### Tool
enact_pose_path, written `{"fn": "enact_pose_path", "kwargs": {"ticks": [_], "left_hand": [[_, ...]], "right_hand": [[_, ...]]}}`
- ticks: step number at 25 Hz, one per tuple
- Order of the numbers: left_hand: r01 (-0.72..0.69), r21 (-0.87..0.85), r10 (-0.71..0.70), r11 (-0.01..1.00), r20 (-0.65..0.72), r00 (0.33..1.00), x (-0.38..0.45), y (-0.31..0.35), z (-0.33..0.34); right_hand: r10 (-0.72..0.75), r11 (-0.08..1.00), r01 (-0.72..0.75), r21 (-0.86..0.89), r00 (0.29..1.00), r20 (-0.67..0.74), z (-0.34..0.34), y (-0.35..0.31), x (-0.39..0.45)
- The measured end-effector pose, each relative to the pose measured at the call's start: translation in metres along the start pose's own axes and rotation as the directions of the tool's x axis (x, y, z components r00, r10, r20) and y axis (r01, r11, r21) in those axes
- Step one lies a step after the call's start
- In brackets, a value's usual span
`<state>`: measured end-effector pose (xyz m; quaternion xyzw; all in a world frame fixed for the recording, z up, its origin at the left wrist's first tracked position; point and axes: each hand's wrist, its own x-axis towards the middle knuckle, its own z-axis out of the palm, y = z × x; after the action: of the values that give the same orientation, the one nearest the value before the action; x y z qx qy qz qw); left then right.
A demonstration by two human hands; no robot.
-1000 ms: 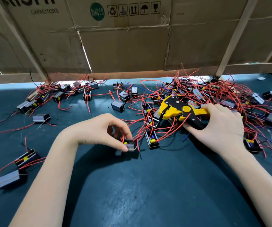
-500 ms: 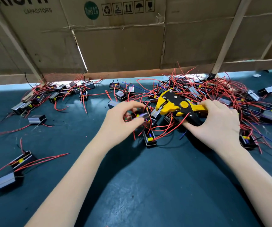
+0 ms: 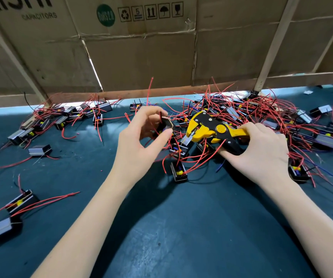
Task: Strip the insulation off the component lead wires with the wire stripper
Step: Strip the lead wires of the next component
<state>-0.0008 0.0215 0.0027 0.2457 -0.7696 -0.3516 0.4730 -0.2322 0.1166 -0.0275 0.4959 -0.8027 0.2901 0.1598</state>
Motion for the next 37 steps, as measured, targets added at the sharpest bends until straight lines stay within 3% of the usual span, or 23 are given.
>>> {"fn": "enact_pose_path", "kwargs": {"ticks": [6, 10, 14, 22, 28, 37], "left_hand": [[0.103, -0.206, -0.091, 0.973, 0.067, 0.994, 0.001, 0.004, 0.005], [0.286, -0.418, -0.23, 0.862, 0.18, 0.956, 0.0, 0.006, 0.007], [0.391, -0.303, -0.322, 0.869, 0.253, 0.912, -0.003, 0.004, 0.011], [0.468, -0.255, -0.411, 0.846, 0.248, 0.877, -0.006, 0.003, 0.016], [0.438, -0.299, -0.374, 0.848, 0.249, 0.893, -0.007, 0.006, 0.017], [0.344, -0.091, -0.331, 0.935, 0.136, 0.934, -0.008, 0.001, 0.017]], "right_hand": [[-0.001, 1.0, 0.002, 0.002, 1.0, -0.02, -0.001, 0.0, -0.001], [0.0, 1.0, 0.001, 0.024, 0.999, -0.036, -0.001, 0.0, -0.001], [-0.009, 1.0, 0.009, 0.021, 0.999, -0.034, -0.001, 0.0, -0.001], [-0.015, 1.0, 0.016, 0.018, 0.999, -0.048, 0.0, 0.001, -0.001], [-0.007, 1.0, 0.007, 0.008, 0.999, -0.042, 0.0, 0.001, -0.001], [-0.052, 0.997, 0.056, 0.054, 0.996, -0.075, -0.001, -0.002, -0.002]]}}
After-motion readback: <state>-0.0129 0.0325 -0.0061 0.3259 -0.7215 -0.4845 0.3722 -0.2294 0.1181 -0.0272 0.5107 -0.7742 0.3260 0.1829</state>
